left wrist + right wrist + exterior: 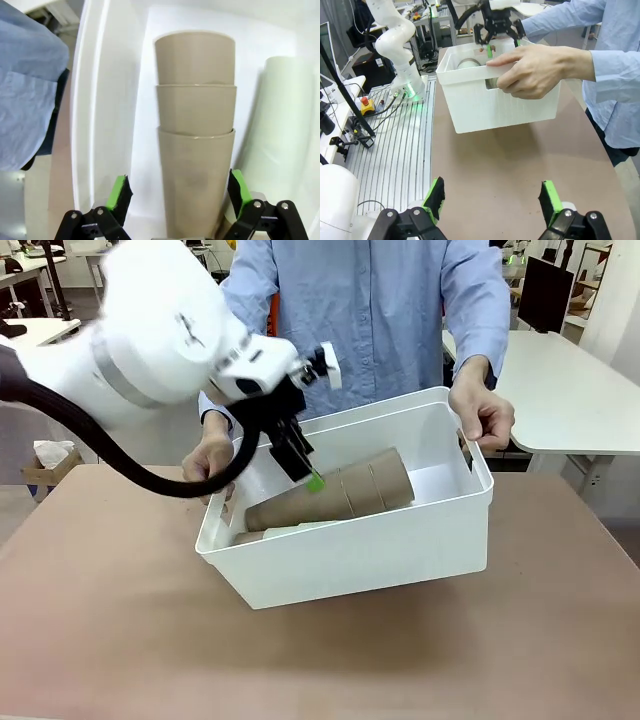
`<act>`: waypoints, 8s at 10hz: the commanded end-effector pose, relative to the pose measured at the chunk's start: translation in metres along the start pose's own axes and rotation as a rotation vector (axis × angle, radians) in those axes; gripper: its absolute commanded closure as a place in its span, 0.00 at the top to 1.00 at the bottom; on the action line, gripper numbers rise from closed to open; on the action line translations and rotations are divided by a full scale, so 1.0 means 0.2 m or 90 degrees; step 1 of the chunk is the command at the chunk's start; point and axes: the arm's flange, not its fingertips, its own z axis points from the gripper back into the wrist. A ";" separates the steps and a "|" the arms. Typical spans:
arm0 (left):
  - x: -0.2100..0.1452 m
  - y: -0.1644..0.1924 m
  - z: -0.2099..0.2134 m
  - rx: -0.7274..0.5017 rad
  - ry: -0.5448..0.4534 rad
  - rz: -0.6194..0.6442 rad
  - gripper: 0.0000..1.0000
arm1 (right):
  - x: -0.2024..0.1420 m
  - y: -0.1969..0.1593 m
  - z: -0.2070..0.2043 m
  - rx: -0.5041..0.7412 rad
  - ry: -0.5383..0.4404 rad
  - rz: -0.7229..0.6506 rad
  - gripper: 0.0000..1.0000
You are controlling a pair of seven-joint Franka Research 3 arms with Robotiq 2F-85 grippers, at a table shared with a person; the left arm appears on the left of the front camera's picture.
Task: Stack the cups and store them in the basket.
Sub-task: Place the stack of Reusable plastic cups into the Pantry Basket.
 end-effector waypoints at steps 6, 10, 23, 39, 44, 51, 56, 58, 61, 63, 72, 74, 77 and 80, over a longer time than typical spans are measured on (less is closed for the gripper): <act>-0.35 0.04 0.91 -0.041 -0.127 -0.005 1.00 | 0.00 0.00 0.00 0.000 -0.013 0.015 1.00; -0.78 0.00 1.30 -0.022 -0.175 0.000 1.00 | 0.00 0.00 0.00 0.000 -0.013 0.015 1.00; -0.97 -0.01 1.43 -0.019 -0.180 0.013 1.00 | 0.00 0.00 0.00 0.000 -0.013 0.015 1.00; -0.97 -0.01 1.43 -0.019 -0.180 0.013 1.00 | 0.00 0.00 0.00 0.000 -0.013 0.015 1.00; -0.97 -0.01 1.43 -0.019 -0.180 0.013 1.00 | 0.00 0.00 0.00 0.000 -0.013 0.015 1.00; -0.97 -0.01 1.43 -0.019 -0.180 0.013 1.00 | 0.00 0.00 0.00 0.000 -0.013 0.015 1.00; -0.97 -0.01 1.43 -0.019 -0.180 0.013 1.00 | 0.00 0.00 0.00 0.000 -0.013 0.015 1.00; -0.97 -0.01 1.43 -0.019 -0.180 0.013 1.00 | 0.00 0.00 0.00 0.000 -0.013 0.015 1.00; -0.97 -0.01 1.43 -0.019 -0.180 0.013 1.00 | 0.00 0.00 0.00 0.000 -0.013 0.015 1.00; -0.97 -0.01 1.43 -0.019 -0.180 0.013 1.00 | 0.00 0.00 0.00 0.000 -0.013 0.015 1.00; -0.97 -0.01 1.43 -0.019 -0.180 0.013 1.00 | 0.00 0.00 0.00 0.000 -0.013 0.015 1.00; -0.97 -0.01 1.43 -0.019 -0.180 0.013 1.00 | 0.00 0.00 0.00 0.000 -0.013 0.015 1.00; -0.97 -0.01 1.43 -0.019 -0.180 0.013 1.00 | 0.00 0.00 0.00 0.000 -0.013 0.015 1.00; -0.97 -0.01 1.43 -0.019 -0.180 0.013 1.00 | 0.00 0.00 0.00 0.000 -0.013 0.015 1.00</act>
